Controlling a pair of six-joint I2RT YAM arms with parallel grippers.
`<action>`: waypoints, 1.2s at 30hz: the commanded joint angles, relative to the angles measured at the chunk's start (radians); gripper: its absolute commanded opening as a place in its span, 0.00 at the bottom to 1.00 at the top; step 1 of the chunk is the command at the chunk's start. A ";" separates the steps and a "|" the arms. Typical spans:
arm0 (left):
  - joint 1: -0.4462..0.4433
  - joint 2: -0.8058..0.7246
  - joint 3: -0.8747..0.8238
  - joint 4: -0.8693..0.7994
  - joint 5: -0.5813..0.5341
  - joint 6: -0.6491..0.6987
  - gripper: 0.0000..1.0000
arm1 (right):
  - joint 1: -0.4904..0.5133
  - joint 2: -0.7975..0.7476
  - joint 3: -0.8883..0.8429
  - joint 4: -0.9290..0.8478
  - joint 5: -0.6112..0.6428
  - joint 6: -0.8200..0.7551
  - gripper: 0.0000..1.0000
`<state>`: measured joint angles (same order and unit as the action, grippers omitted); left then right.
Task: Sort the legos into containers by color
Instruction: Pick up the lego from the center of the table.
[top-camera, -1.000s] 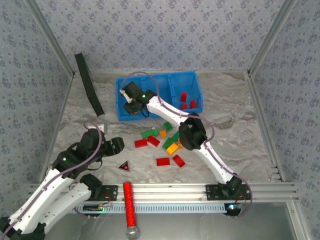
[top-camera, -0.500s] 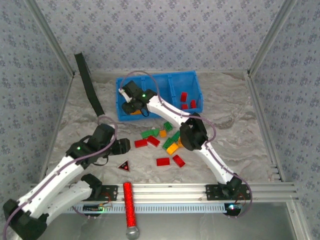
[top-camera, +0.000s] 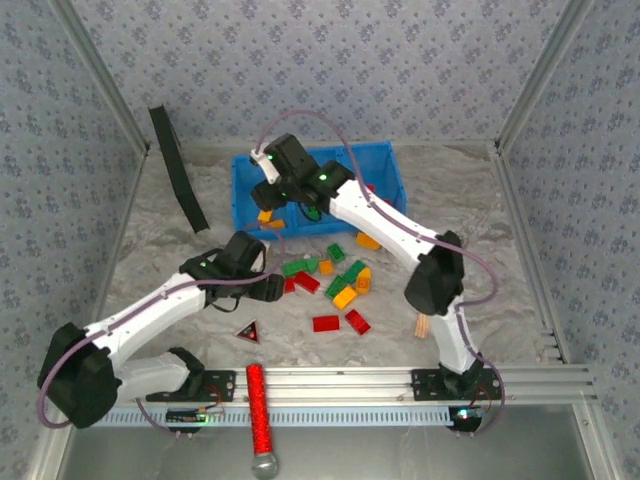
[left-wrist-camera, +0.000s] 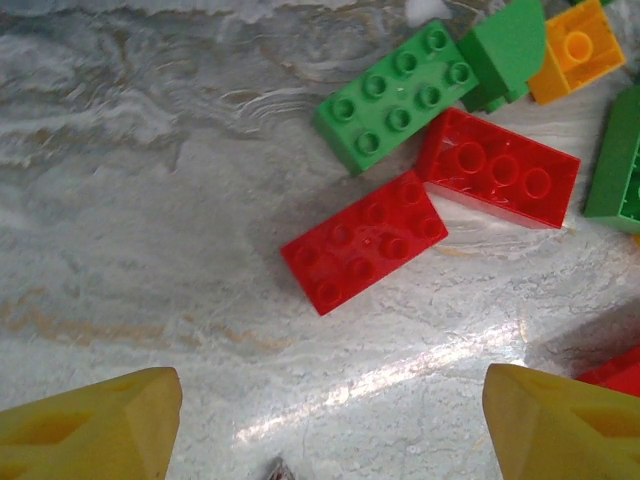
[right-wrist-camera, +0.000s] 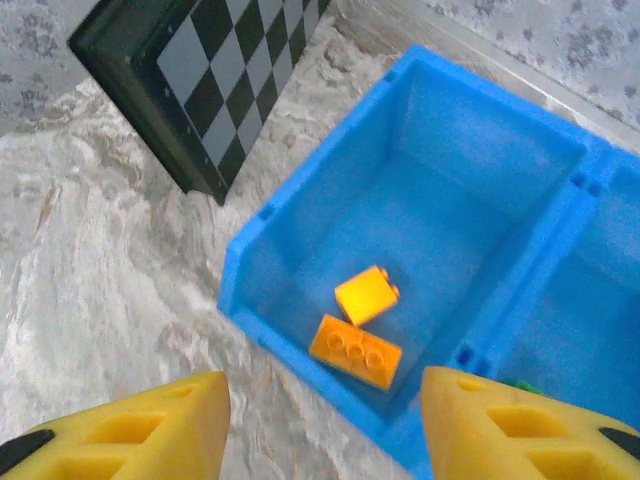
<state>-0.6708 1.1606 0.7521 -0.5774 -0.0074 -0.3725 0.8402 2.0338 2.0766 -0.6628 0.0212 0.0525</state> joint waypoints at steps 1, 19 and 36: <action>-0.009 0.051 0.062 0.016 0.008 0.104 0.80 | -0.004 -0.124 -0.159 0.020 0.043 0.016 0.56; -0.025 0.365 0.210 -0.001 0.033 0.302 0.80 | -0.246 -0.824 -0.991 0.037 0.060 0.210 0.60; -0.049 0.601 0.291 -0.079 0.083 0.227 0.72 | -0.433 -1.007 -1.130 0.010 -0.029 0.213 0.61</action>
<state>-0.7074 1.7340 1.0317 -0.6060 0.0418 -0.1089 0.4229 1.0409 0.9634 -0.6331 0.0223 0.2562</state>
